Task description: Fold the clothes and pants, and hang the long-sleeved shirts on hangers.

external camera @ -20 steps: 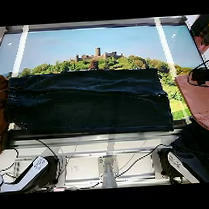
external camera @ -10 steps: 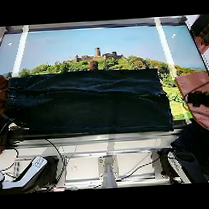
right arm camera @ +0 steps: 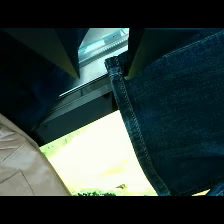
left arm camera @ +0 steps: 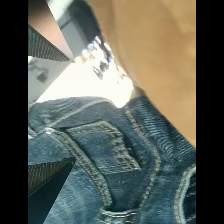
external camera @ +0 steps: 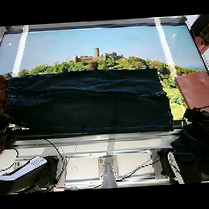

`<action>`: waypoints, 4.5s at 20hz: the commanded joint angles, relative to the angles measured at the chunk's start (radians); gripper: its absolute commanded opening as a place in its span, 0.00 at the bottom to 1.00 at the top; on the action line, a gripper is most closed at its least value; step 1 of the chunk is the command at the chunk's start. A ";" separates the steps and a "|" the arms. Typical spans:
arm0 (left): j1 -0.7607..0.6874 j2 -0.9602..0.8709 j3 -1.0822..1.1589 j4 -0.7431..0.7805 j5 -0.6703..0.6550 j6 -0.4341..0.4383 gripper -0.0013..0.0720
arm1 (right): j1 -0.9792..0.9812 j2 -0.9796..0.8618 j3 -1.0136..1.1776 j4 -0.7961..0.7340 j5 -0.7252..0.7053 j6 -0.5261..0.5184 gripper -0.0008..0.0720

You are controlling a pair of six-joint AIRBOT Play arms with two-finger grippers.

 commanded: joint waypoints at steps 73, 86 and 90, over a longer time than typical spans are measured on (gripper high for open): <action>-0.180 0.182 0.000 -0.130 0.175 0.116 0.10 | 0.002 -0.369 -0.300 0.317 -0.384 0.457 0.04; -0.180 0.328 0.069 -0.242 0.175 0.099 0.10 | 0.002 -0.315 0.103 0.377 -0.363 0.404 0.04; -0.213 0.341 0.131 -0.242 0.223 0.046 0.10 | 0.002 -0.345 0.117 0.375 -0.476 0.404 0.04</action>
